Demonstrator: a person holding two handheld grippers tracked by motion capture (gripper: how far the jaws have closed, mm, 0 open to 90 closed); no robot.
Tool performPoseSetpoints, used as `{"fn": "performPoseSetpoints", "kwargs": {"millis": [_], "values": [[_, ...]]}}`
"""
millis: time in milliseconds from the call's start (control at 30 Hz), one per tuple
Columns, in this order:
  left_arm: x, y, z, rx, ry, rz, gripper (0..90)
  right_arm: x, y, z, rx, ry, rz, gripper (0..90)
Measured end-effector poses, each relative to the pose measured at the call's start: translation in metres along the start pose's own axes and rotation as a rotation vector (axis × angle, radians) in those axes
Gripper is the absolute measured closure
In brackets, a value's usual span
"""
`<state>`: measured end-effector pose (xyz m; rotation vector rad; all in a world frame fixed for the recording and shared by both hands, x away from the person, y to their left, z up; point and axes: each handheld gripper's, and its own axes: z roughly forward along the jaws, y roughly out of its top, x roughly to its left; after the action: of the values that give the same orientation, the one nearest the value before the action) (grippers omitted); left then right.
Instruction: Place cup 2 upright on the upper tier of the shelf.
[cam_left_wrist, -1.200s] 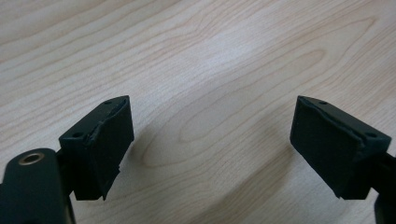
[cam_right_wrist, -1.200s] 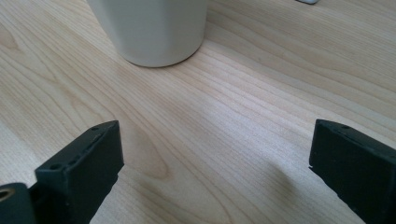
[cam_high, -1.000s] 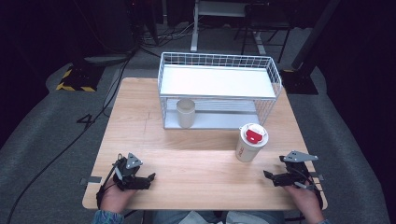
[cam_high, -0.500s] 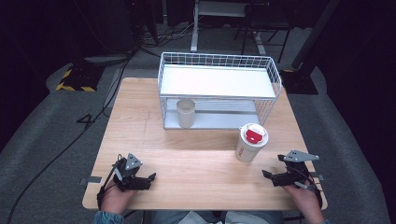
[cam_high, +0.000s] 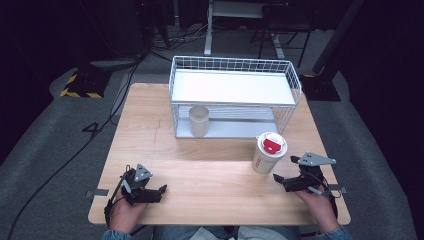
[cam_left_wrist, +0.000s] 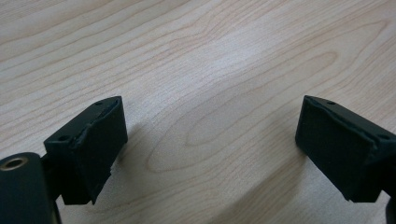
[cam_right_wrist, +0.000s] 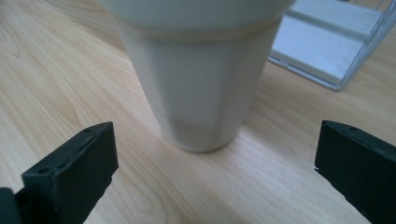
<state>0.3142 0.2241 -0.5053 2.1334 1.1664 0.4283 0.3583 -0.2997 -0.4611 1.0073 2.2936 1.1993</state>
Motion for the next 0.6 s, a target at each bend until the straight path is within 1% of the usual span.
{"fn": "performPoseSetpoints", "kwargs": {"millis": [67, 167, 367, 500, 600], "values": [[0.0, 0.0, 0.0, 0.0, 0.0, 0.002, 9.6, 0.002, 0.004, 0.002, -0.013, -0.007, -0.01, 0.0], [0.0, 0.0, 0.0, 0.0, 0.0, 0.0, 9.6, 0.004, 0.008, 0.006, -0.033, -0.006, -0.01, 0.0], [0.0, 0.0, 0.0, 0.0, 0.0, 0.0, 9.6, 0.007, 0.015, 0.015, -0.045, -0.006, -0.006, 0.0], [0.0, 0.0, 0.0, 0.0, 0.0, 0.0, 9.6, 0.008, 0.018, 0.022, -0.055, -0.003, 0.005, 0.0], [0.0, 0.0, 0.0, 0.0, 0.0, 0.0, 9.6, 0.007, 0.018, 0.028, -0.07, 0.008, 0.028, 0.0]]}}
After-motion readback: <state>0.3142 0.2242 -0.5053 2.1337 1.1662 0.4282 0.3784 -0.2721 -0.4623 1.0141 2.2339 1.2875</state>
